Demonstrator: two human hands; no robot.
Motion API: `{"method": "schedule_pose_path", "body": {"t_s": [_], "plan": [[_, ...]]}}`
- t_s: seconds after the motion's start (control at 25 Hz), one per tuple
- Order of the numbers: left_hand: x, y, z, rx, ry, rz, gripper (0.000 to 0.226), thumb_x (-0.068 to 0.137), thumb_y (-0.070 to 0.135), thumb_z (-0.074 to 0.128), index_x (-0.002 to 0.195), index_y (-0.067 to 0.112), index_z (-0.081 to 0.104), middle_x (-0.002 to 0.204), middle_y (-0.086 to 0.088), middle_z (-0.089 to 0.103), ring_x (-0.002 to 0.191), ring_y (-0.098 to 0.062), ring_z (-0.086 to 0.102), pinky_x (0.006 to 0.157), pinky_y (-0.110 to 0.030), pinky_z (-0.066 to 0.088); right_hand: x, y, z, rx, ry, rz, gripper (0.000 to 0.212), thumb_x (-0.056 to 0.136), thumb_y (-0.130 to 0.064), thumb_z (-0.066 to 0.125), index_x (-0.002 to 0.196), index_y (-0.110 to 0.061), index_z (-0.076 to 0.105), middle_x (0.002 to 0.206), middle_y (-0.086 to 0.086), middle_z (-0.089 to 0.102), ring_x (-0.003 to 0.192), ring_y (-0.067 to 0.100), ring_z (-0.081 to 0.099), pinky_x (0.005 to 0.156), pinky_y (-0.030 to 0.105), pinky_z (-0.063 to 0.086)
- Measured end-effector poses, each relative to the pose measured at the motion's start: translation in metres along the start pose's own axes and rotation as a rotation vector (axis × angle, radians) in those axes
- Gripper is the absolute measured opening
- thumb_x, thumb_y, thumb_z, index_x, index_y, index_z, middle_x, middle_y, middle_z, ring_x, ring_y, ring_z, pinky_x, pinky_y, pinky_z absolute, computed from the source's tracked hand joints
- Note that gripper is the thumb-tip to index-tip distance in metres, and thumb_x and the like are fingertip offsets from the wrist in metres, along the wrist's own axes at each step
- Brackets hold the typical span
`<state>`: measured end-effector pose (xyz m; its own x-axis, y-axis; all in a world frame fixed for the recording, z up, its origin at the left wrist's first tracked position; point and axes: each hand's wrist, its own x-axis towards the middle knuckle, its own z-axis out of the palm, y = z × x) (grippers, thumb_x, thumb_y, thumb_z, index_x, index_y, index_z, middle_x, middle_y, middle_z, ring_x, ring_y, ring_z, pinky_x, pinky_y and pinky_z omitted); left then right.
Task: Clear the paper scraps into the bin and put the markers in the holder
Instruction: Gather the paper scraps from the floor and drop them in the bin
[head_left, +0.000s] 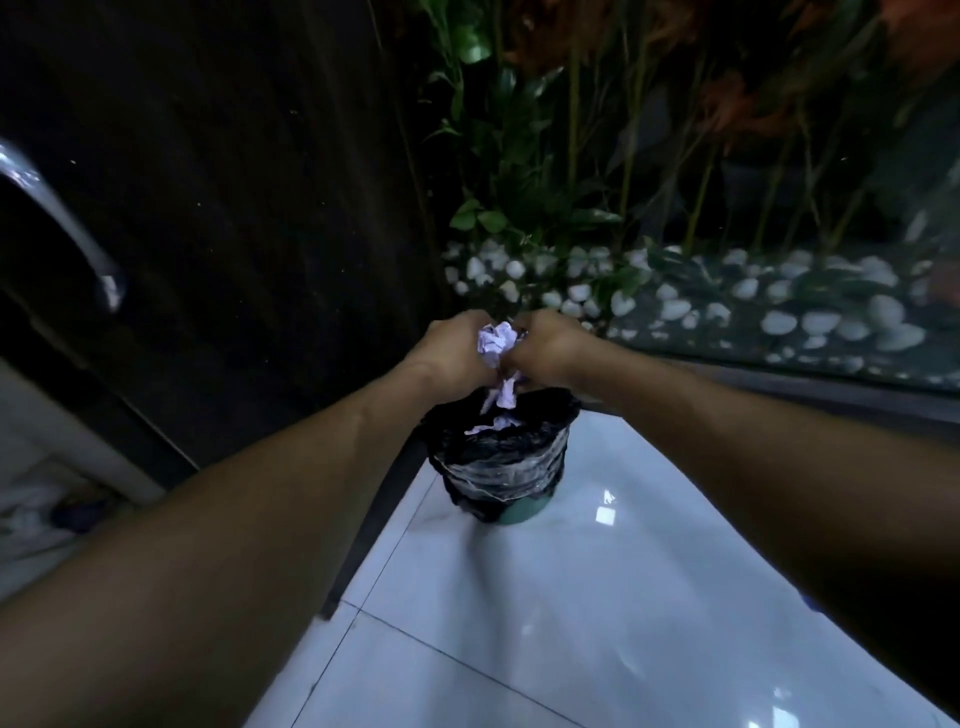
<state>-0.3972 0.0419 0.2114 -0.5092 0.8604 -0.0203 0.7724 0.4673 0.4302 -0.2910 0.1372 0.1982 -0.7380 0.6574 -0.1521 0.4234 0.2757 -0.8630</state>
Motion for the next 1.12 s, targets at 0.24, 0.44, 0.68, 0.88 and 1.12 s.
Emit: {"method": "schedule_pose_path", "body": {"t_s": [0.24, 0.44, 0.68, 0.88, 1.12], "plan": [[0.002, -0.007, -0.003, 0.054, -0.116, -0.101, 0.075, 0.083, 0.024, 0.079, 0.146, 0.022, 0.037, 0.125, -0.008, 0.061, 0.105, -0.028, 0.062, 0.082, -0.037, 0.054, -0.008, -0.005, -0.008, -0.168, -0.152, -0.007, 0.032, 0.094, -0.01, 0.059, 0.125, -0.02, 0.062, 0.086, 0.013, 0.066, 0.07, 0.027, 0.059, 0.057, 0.032, 0.05], [-0.003, 0.018, -0.009, 0.007, -0.085, -0.107, 0.057, 0.087, 0.027, 0.073, 0.136, 0.021, 0.046, 0.116, -0.003, 0.058, 0.095, -0.021, 0.059, 0.081, -0.037, 0.054, -0.026, -0.008, -0.029, -0.2, -0.102, -0.029, 0.033, 0.097, -0.013, 0.058, 0.129, -0.02, 0.062, 0.104, 0.019, 0.07, 0.093, 0.033, 0.07, 0.078, 0.046, 0.061], [-0.008, 0.098, 0.028, -0.05, -0.126, -0.005, 0.061, 0.093, 0.03, 0.07, 0.145, 0.018, 0.04, 0.121, -0.006, 0.054, 0.083, -0.015, 0.054, 0.083, -0.04, 0.052, -0.09, 0.043, -0.109, -0.433, 0.001, 0.076, 0.027, 0.09, -0.028, 0.07, 0.115, -0.017, 0.067, 0.097, 0.008, 0.072, 0.093, 0.026, 0.071, 0.083, 0.044, 0.061], [-0.018, 0.21, 0.098, -0.06, -0.278, 0.268, 0.066, 0.089, 0.034, 0.073, 0.145, 0.015, 0.042, 0.14, -0.008, 0.052, 0.112, -0.023, 0.055, 0.083, -0.035, 0.048, -0.171, 0.118, -0.199, -0.84, -0.054, 0.295, 0.036, 0.087, -0.039, 0.071, 0.117, -0.017, 0.07, 0.115, 0.005, 0.07, 0.103, 0.027, 0.066, 0.088, 0.033, 0.053], [-0.064, 0.341, 0.208, -0.023, -0.523, 0.587, 0.07, 0.085, 0.036, 0.074, 0.144, 0.015, 0.044, 0.142, -0.006, 0.052, 0.123, -0.025, 0.054, 0.092, -0.032, 0.047, -0.281, 0.196, -0.294, -0.857, 0.046, 0.584, 0.045, 0.084, -0.042, 0.074, 0.121, -0.018, 0.066, 0.116, 0.007, 0.069, 0.102, 0.029, 0.066, 0.092, 0.041, 0.055]]}}
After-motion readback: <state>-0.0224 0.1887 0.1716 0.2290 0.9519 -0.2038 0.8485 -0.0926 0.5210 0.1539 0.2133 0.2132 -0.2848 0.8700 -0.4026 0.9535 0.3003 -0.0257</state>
